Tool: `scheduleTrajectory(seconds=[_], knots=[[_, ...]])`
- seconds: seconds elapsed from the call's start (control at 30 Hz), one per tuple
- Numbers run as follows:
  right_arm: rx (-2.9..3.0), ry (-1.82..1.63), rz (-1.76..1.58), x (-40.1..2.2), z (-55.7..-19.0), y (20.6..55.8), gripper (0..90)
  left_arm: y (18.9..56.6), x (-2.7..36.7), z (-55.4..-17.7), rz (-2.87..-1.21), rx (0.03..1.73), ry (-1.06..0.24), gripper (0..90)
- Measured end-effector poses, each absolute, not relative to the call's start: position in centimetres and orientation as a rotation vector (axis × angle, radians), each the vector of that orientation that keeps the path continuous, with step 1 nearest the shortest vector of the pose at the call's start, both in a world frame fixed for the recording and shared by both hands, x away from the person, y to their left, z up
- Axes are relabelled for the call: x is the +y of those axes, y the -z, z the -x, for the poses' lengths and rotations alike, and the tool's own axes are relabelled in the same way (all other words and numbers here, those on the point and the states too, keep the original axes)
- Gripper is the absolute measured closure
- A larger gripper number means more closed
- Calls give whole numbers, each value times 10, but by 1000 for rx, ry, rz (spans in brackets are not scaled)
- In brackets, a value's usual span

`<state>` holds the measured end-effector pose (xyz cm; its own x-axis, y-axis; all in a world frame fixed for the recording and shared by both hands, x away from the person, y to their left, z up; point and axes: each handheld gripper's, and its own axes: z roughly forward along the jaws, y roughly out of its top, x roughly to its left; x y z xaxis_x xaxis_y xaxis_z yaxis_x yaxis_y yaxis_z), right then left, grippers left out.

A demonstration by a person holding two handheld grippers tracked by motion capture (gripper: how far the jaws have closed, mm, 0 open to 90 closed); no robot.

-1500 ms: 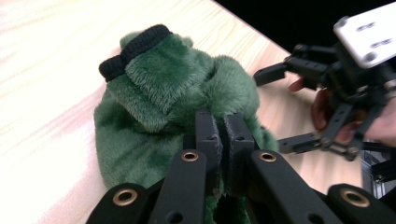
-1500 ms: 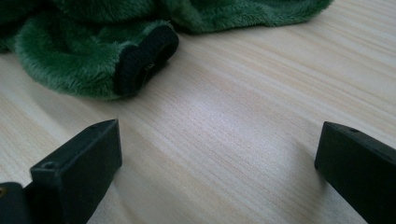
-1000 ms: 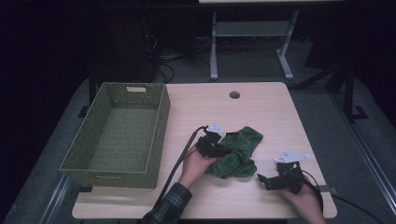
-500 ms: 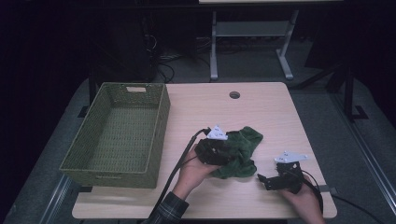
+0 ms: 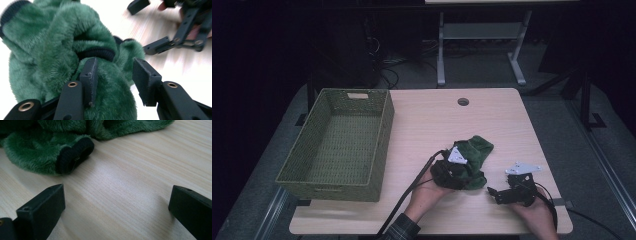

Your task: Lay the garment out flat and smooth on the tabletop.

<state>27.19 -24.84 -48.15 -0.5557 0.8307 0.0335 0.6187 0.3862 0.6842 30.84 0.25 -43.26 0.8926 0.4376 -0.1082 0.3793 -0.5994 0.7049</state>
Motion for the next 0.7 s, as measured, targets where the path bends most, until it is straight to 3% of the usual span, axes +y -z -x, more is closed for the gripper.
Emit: scheduleTrajectory(seconds=[0.13, 0.27, 0.33, 0.63, 0.7], knots=[[2343, -951, -1250, -247, -270, 479, 71, 442, 1, -312, -2317, 603, -122, 573], [2352, -953, -1247, -247, -268, 477, 145, 444, 4, -314, -2318, 619, -104, 782], [2358, -949, -1244, -247, -267, 476, 163, 441, 6, -314, -2313, 615, -95, 840], [2395, -1115, -1172, -239, -263, 463, 255, 422, 13, -312, -2242, 606, -57, 854], [2410, -1160, -1162, -235, -263, 462, 322, 416, 15, -312, -2239, 595, -61, 854]])
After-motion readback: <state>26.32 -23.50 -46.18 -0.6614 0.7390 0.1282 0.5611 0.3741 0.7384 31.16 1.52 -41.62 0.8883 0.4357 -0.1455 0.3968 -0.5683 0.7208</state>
